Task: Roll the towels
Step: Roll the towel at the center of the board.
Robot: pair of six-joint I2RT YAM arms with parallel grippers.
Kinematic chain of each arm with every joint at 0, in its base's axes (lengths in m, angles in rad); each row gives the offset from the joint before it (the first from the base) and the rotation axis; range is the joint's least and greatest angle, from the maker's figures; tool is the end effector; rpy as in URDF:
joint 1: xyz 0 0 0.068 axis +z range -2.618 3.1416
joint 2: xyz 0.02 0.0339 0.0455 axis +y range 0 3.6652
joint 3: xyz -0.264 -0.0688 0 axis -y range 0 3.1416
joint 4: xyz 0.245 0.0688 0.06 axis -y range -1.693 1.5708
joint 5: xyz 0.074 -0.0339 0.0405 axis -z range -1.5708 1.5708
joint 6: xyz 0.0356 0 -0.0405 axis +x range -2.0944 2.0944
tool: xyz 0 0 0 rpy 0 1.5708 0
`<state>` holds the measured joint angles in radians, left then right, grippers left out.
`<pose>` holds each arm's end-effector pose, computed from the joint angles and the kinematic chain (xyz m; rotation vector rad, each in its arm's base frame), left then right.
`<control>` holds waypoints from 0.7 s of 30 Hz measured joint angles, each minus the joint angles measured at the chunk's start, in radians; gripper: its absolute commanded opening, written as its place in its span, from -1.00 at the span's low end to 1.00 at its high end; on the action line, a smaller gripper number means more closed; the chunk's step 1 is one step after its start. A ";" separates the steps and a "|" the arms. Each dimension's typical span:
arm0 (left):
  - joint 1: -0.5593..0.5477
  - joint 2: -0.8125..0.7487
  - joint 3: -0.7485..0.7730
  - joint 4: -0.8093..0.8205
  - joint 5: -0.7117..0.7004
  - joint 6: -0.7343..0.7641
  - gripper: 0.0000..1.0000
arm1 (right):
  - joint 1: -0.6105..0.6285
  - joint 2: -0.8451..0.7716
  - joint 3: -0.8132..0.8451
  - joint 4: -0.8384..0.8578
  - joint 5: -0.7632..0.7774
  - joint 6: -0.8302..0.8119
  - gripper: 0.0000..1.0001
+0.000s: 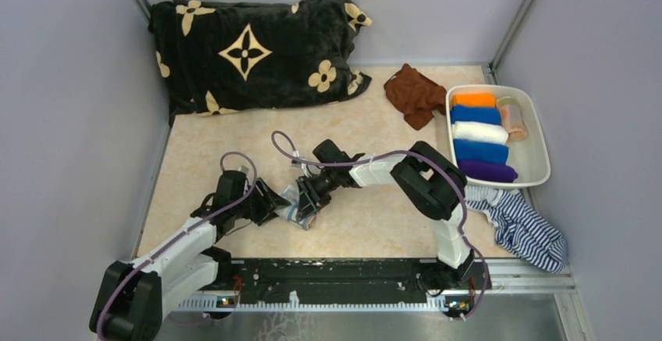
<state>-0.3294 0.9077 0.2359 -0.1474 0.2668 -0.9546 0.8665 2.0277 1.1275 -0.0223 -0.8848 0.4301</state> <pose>0.1489 -0.0608 0.1369 -0.6567 2.4714 -0.8778 0.2341 0.3181 0.1188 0.9910 -2.5099 -1.5469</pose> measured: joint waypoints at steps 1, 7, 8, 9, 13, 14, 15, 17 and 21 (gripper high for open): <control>0.000 0.015 0.000 0.018 0.003 0.000 0.16 | 0.005 -0.028 -0.009 -0.011 0.040 -0.014 -0.17; 0.000 0.079 0.005 0.085 0.012 0.005 0.14 | 0.066 -0.200 -0.023 -0.138 0.340 -0.137 0.02; 0.000 0.090 0.008 0.092 0.013 0.007 0.15 | 0.087 -0.233 -0.023 -0.159 0.408 -0.161 0.03; 0.000 0.105 0.014 0.100 0.015 0.009 0.15 | 0.109 -0.264 -0.023 -0.173 0.473 -0.184 0.04; -0.001 0.143 0.029 0.122 0.020 0.014 0.16 | 0.245 -0.370 -0.023 -0.206 0.732 -0.283 0.07; -0.001 0.149 0.032 0.126 0.021 0.016 0.16 | 0.292 -0.391 -0.023 -0.206 0.799 -0.312 0.07; -0.001 0.153 0.034 0.127 0.021 0.017 0.16 | 0.319 -0.399 -0.023 -0.204 0.838 -0.329 0.07; -0.002 0.159 0.039 0.127 0.021 0.022 0.16 | 0.383 -0.406 -0.023 -0.201 0.934 -0.371 0.08; -0.002 0.170 0.048 0.128 0.024 0.033 0.17 | 0.463 -0.372 -0.019 -0.203 1.109 -0.435 0.08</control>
<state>-0.3317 1.0775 0.2836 -0.0193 0.2905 -0.9218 1.3300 1.6554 1.1084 -0.2249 0.2237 -0.0048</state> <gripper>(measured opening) 0.582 0.539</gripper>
